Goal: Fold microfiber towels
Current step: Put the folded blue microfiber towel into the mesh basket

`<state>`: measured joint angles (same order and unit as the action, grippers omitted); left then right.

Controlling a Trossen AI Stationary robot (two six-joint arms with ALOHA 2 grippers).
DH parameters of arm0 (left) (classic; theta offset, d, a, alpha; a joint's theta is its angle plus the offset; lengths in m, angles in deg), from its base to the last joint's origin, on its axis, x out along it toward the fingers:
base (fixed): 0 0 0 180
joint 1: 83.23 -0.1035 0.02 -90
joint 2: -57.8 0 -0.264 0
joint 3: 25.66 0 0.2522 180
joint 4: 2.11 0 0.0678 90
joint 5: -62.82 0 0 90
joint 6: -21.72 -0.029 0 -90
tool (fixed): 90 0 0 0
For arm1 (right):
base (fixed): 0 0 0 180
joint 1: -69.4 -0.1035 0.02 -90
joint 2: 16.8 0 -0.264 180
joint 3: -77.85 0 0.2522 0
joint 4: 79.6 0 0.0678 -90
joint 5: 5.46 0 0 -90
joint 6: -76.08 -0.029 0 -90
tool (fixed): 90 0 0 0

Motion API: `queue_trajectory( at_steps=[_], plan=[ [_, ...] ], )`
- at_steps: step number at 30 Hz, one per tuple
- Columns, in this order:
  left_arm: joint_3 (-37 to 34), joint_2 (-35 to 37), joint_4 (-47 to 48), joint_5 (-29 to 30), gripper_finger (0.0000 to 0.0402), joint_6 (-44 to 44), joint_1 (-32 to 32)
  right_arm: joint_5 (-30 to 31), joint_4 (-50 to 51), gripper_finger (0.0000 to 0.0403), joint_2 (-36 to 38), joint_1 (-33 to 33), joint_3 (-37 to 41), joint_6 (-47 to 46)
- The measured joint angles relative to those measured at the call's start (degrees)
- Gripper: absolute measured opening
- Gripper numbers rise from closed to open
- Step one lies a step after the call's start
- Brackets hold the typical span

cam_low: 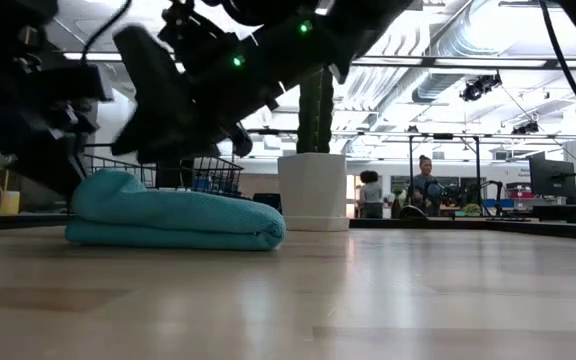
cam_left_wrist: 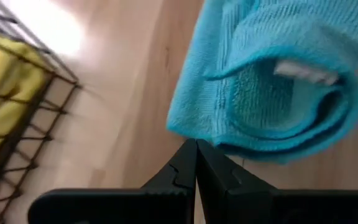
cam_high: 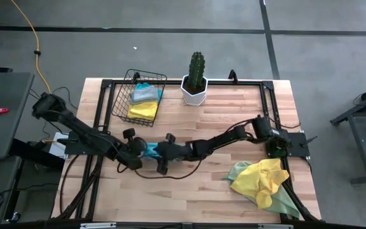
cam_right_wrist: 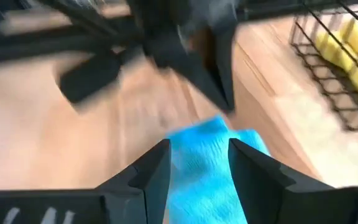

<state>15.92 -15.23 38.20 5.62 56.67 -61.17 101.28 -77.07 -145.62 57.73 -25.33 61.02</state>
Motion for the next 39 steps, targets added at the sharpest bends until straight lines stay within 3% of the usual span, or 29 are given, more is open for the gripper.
queue_trajectory(
  at_steps=[6,10,14,19,23,25,27,33,36,39],
  plan=[
    [0.02,7.64,9.06,6.66,0.0000,7.24,5.42,5.85,12.13,0.0154,1.55,-1.15,0.15,3.56],
    [0.02,12.20,12.26,11.40,0.0000,11.18,9.78,9.90,14.67,0.0150,6.08,-2.30,6.08,3.45],
    [0.04,15.28,10.69,17.44,0.0000,11.87,12.80,13.81,6.77,0.0134,13.29,-3.90,18.10,0.68],
    [0.02,15.43,-1.87,22.09,0.0000,5.42,13.00,17.34,-14.66,0.0104,21.01,-6.12,36.99,-2.81],
    [-0.01,12.26,-18.09,18.99,0.0000,-8.12,8.93,17.49,-35.45,0.0064,22.03,-6.86,47.23,-3.12],
    [0.17,10.09,-24.95,16.15,0.0000,-13.61,5.31,17.28,-40.99,0.0031,21.66,-6.76,49.40,-3.48],
    [-0.02,8.20,-30.64,13.83,0.0000,-17.56,1.31,16.59,-42.64,0.0008,21.37,-6.32,50.21,-4.49],
    [0.18,1.47,-38.02,4.09,0.0000,-22.10,-7.78,12.75,-42.72,0.0002,16.36,-5.83,44.73,-3.94],
    [0.12,-1.63,-37.91,-0.33,0.0000,-21.21,-8.80,10.86,-42.37,0.0004,12.24,-5.84,40.76,-2.61],
    [-0.02,-4.31,-36.44,-1.10,0.0000,-18.74,-7.24,8.61,-39.91,0.0001,9.58,-5.28,37.65,-2.66]
  ],
)
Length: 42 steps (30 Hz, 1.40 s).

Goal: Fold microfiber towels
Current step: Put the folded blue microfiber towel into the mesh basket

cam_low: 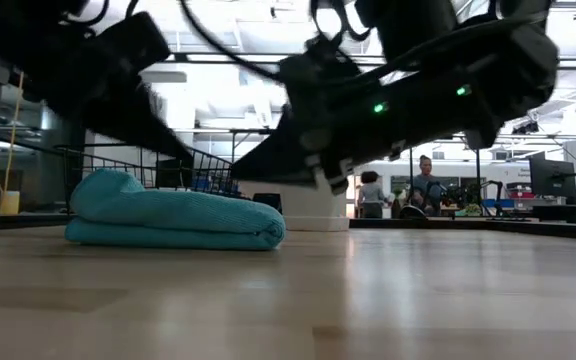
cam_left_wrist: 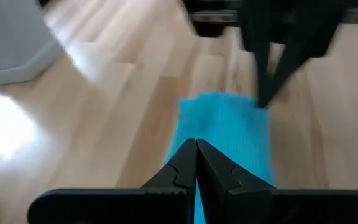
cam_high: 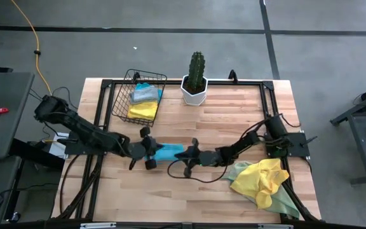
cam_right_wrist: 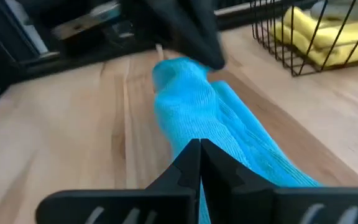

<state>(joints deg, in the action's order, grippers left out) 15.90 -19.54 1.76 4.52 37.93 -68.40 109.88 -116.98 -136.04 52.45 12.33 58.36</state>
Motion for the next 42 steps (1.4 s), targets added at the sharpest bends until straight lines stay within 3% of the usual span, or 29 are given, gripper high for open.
queue_trajectory(
  at_steps=[8,21,29,32,35,39,42],
  plan=[
    [0.02,-5.33,6.92,1.99,0.0000,4.80,2.88,-0.39,9.64,0.0000,-0.47,0.93,-3.15,-1.76],
    [0.35,-4.51,21.82,3.71,0.0000,7.79,4.10,1.93,15.99,0.0000,0.36,1.20,-3.42,-1.71],
    [9.60,0.05,41.34,15.32,0.0000,13.19,7.76,9.56,23.61,0.0000,9.31,-0.33,-3.39,3.18],
    [12.35,0.52,39.73,16.57,0.0000,13.28,10.03,12.20,27.73,0.0000,12.34,-1.50,-3.39,3.23],
    [13.09,-0.07,29.89,15.95,0.0000,9.15,11.77,14.37,31.77,0.0000,15.07,-2.77,-3.35,3.17],
    [13.05,-4.20,17.74,12.58,0.0014,1.30,12.61,18.44,36.39,0.0000,18.44,-4.20,-3.35,2.62],
    [13.34,-8.49,14.10,9.48,0.0040,-1.13,12.35,19.50,39.95,0.0000,20.30,-4.70,-3.35,0.42]
  ],
)
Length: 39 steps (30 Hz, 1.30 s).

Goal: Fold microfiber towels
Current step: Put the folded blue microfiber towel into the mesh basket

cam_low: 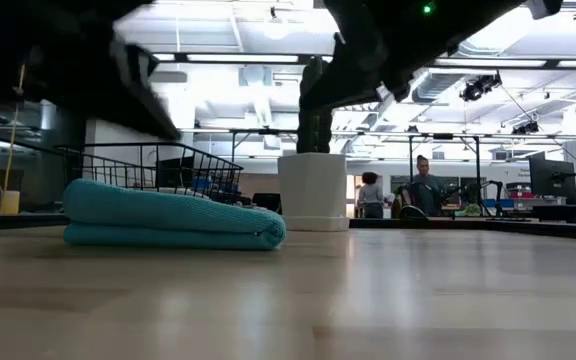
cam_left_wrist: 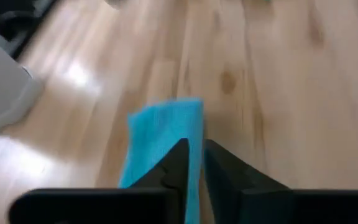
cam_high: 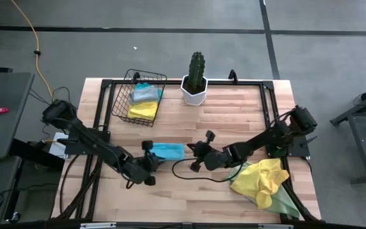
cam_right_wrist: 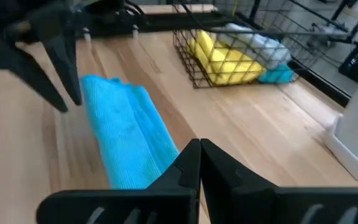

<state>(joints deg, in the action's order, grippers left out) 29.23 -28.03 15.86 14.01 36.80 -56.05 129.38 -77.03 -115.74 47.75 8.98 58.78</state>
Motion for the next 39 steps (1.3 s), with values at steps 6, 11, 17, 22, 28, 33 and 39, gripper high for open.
queue_trajectory(
  at_steps=[6,11,17,22,28,33,39],
  plan=[
    [5.49,-8.29,7.78,-0.91,0.0126,-0.29,-2.04,-0.42,5.19,0.0000,0.81,-0.06,0.00,-4.34],
    [10.66,-13.27,12.67,-1.05,0.0202,-0.29,-3.43,-0.79,7.55,0.0000,0.81,0.37,0.00,-6.81],
    [12.30,-16.68,17.90,-5.72,0.0243,3.00,-5.50,-1.65,7.62,0.0000,0.79,0.39,0.00,-6.89],
    [12.38,-18.41,21.12,-9.66,0.0241,6.42,-8.93,-3.06,7.49,0.0000,0.79,0.37,0.00,-7.31],
    [12.52,-19.59,21.02,-12.27,0.0202,6.08,-11.44,-3.30,6.92,0.0000,0.79,0.37,0.00,-7.33],
    [12.47,-20.10,21.52,-11.43,0.0070,5.56,-13.00,-3.30,6.63,0.0000,0.79,0.39,0.00,-7.33],
    [13.38,-19.12,30.61,-6.86,0.0011,2.67,-14.00,-3.93,6.35,0.0000,0.79,0.37,0.00,-7.04]
  ],
)
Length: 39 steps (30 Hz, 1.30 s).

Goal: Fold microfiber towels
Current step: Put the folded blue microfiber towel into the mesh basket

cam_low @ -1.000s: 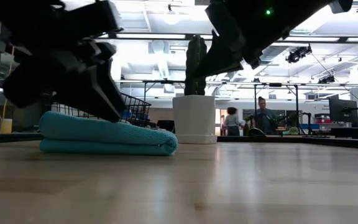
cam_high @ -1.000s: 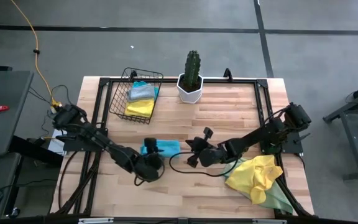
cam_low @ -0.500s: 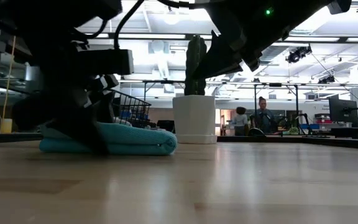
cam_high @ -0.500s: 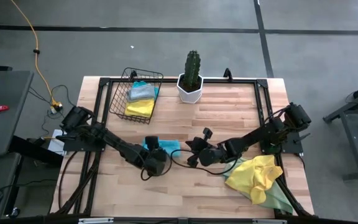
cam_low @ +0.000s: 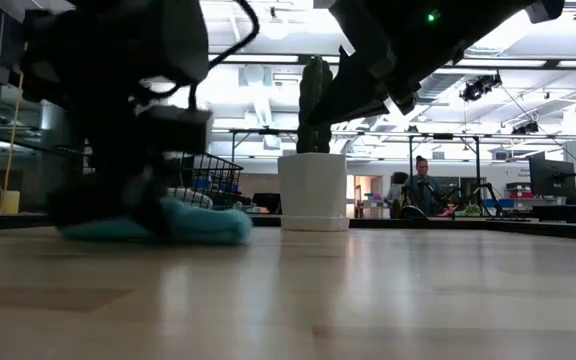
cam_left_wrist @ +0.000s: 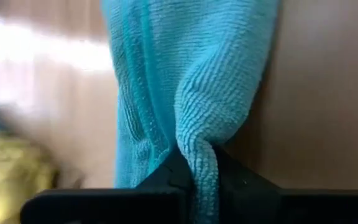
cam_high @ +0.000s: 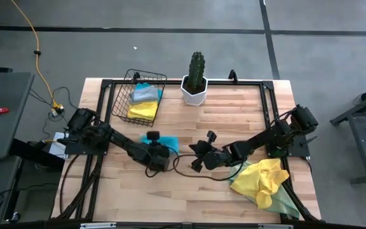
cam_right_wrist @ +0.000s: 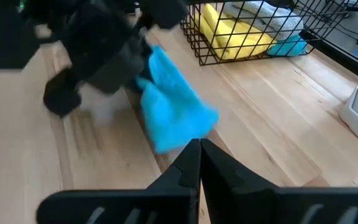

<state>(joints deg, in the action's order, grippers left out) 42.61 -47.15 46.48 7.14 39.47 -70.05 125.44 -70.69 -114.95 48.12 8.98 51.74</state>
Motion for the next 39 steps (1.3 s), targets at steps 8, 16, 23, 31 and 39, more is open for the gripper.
queue_trajectory(
  at_steps=[8,16,23,31,39],
  plan=[
    [7.53,15.18,18.32,0.91,0.0004,-3.05,1.21,-0.67,0.90,0.0000,0.00,0.07,0.02,0.22],
    [17.73,30.23,35.30,15.20,0.0002,-2.35,-6.43,-1.52,0.30,0.0000,0.00,0.41,0.02,0.22],
    [25.21,30.16,34.57,13.19,0.0001,-5.96,-29.37,-2.64,-0.85,0.0000,0.00,1.79,0.02,0.28],
    [27.49,17.87,35.88,-1.74,0.0000,2.32,-49.56,-5.62,-0.11,0.0000,0.00,3.49,0.02,-1.34],
    [27.45,5.65,42.67,1.80,0.0000,9.68,-52.85,-7.06,-0.07,0.0000,0.00,3.65,0.00,-1.25]
  ],
)
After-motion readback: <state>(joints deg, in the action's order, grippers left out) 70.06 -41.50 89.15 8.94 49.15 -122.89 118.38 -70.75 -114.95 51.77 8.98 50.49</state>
